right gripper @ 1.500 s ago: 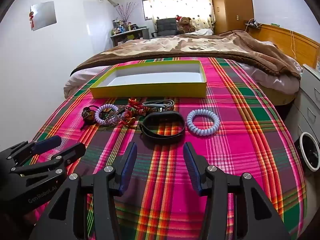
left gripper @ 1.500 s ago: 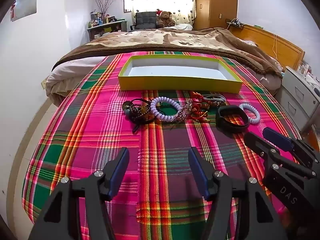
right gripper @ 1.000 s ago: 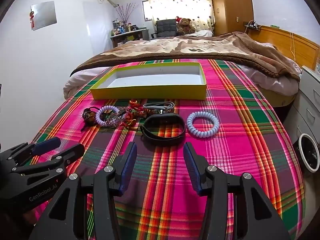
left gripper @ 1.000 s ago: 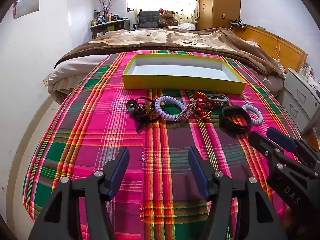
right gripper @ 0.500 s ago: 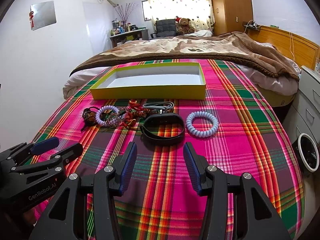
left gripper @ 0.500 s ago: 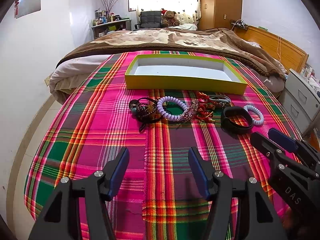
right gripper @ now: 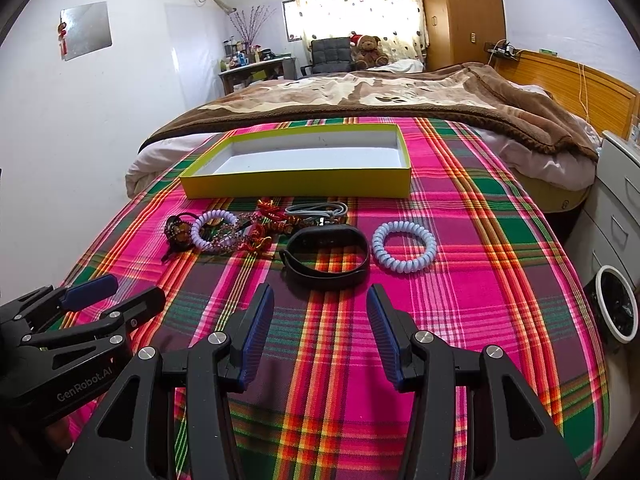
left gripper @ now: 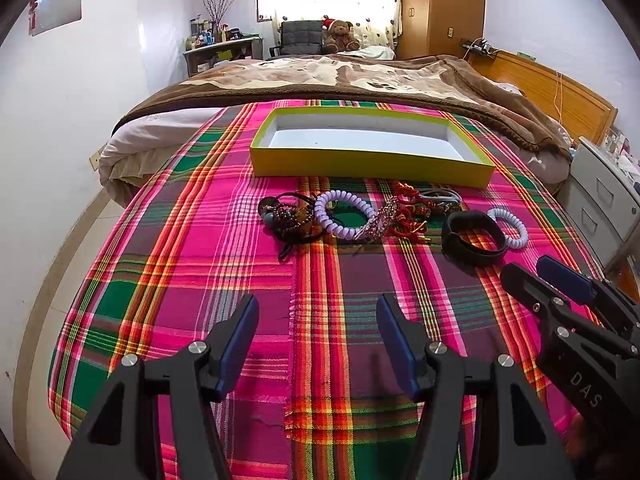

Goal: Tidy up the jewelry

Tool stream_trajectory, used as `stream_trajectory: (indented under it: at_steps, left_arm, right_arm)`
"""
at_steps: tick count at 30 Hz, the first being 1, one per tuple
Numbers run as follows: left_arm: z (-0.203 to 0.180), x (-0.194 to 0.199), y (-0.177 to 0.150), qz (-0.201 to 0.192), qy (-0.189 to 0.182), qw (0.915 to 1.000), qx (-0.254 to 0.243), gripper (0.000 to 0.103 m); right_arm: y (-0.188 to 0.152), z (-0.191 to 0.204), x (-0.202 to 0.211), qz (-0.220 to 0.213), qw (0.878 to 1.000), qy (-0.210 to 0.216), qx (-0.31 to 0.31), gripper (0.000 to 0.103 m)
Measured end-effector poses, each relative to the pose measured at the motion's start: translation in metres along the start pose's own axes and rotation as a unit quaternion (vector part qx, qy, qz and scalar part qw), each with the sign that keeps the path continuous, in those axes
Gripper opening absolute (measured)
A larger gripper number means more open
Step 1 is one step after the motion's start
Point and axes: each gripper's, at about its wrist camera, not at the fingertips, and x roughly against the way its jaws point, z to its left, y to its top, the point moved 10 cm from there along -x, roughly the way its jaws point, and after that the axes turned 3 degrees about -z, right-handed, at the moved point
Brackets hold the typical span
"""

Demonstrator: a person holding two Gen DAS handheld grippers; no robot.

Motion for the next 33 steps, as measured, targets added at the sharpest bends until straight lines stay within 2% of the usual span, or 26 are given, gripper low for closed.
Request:
stream_trajectory:
  at_steps: [33]
  left_arm:
    - [0.0004,0.0011,-0.0004,0.001,0.002,1.0,-0.001,0.063]
  right_arm:
    - [-0.0013,-0.001,-0.0007,0.001,1.0,0.001,0.001,0.049]
